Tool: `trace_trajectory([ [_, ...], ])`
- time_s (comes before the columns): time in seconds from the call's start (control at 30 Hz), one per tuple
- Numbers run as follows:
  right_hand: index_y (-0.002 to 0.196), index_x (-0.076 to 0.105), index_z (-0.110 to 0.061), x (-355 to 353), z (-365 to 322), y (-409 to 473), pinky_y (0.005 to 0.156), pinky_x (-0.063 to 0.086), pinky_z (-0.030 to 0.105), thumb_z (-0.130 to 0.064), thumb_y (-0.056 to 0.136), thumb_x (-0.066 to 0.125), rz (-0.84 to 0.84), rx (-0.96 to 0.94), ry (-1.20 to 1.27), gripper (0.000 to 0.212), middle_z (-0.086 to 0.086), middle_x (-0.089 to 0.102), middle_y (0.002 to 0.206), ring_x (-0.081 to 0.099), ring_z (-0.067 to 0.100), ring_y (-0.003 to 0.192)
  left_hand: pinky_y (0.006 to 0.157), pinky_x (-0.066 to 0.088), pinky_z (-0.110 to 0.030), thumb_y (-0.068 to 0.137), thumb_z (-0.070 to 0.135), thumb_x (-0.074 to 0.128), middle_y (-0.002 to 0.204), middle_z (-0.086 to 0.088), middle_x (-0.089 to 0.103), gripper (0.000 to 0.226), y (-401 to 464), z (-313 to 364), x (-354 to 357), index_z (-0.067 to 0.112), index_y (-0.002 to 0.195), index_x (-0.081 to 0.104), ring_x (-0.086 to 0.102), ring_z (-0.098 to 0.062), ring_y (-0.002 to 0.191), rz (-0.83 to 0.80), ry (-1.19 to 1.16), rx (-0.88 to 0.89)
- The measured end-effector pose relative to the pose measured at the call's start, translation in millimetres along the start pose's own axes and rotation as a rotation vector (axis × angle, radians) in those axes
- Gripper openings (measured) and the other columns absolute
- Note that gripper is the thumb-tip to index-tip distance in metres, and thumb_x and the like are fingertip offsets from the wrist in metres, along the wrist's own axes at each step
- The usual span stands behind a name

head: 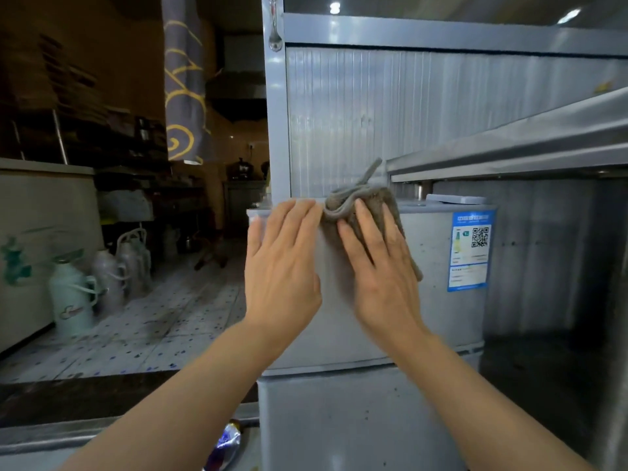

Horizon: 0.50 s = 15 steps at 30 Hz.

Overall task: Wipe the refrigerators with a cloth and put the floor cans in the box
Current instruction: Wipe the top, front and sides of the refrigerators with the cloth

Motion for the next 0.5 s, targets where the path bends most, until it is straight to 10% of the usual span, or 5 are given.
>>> trace_trajectory([
  [0.5,0.150,0.010,-0.021,-13.8,42.4,-30.3,0.115,0.005,0.038,-0.004,0.092,0.044,0.091,0.701,0.091,0.069,0.001,-0.004,0.159,-0.004,0.029,0.146,0.106,0.029,-0.043,0.069,0.009,0.058,0.111,-0.010,0.052,0.047,18.2,19.4,12.0,0.010,0.115,0.052,0.046,-0.031,0.109,0.075,-0.031,-0.125],
])
Point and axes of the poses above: each hand's wrist, its own y-axis towards the middle knuckle, its own x-axis out of the palm, z = x × y, the point moved 1 cm from there along y, towards the middle knuckle
